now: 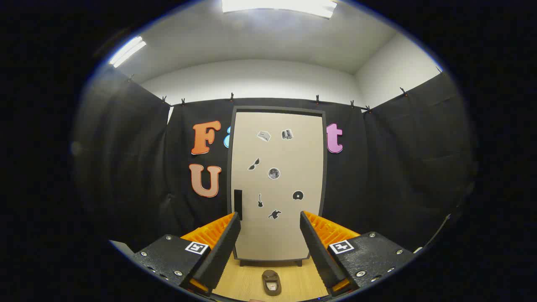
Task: Open the shoe cabinet door, grab the shoes and put them into the shoe cabinet, then close the shoe cabinet door.
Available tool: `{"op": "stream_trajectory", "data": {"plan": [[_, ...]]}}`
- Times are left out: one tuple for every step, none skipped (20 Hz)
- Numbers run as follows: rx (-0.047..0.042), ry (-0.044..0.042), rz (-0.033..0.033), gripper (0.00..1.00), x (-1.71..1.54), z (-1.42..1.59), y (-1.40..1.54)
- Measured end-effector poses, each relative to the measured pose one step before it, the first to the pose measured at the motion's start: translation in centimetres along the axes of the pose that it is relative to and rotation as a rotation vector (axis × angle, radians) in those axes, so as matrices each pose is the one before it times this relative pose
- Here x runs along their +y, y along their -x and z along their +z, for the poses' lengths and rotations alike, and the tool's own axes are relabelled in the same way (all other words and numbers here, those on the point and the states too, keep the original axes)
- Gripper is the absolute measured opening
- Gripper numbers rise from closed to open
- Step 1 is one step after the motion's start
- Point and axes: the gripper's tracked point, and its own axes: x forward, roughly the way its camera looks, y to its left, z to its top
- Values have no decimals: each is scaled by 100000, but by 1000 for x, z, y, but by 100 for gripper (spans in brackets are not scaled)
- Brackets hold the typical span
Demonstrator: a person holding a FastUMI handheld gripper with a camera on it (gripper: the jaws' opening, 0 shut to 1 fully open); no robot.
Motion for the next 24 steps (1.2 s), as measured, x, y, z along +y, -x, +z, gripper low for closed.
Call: {"op": "stream_trajectory", "data": {"plan": [[-54, -189, -97, 89, -130, 4, -67], [-10, 33, -177, 89, -46, 33, 34], [-115, 36, -110, 89, -67, -47, -100], [40, -80, 60, 89, -30, 15, 76], [97, -112, 313, 89, 269, -95, -99], [259, 7, 316, 89, 189, -92, -92], [238, 150, 486, 89, 264, -59, -108], [-12, 202, 316, 89, 210, 46, -54], [-158, 102, 337, 89, 211, 6, -124], [-170, 11, 191, 89, 246, -17, -100], [-126, 15, 113, 89, 262, 21, -191], [20, 2, 225, 89, 236, -13, -133], [-25, 39, 145, 89, 247, -28, -149], [-81, 131, -146, 89, 120, 31, -101], [19, 127, -297, 89, 113, -33, -294], [189, -58, -83, 89, 284, -50, -178], [196, -128, -107, 89, 240, -136, -200], [168, -8, -103, 89, 329, -147, -262], [165, 169, -45, 89, 395, -52, -136], [-21, 263, -191, 89, 442, -43, -177], [15, 324, -193, 89, 452, -82, -263], [116, 172, -656, 89, 422, -72, -275], [283, -194, -214, 89, 470, -234, -206], [522, -449, -22, 89, 504, -179, -122]]}}
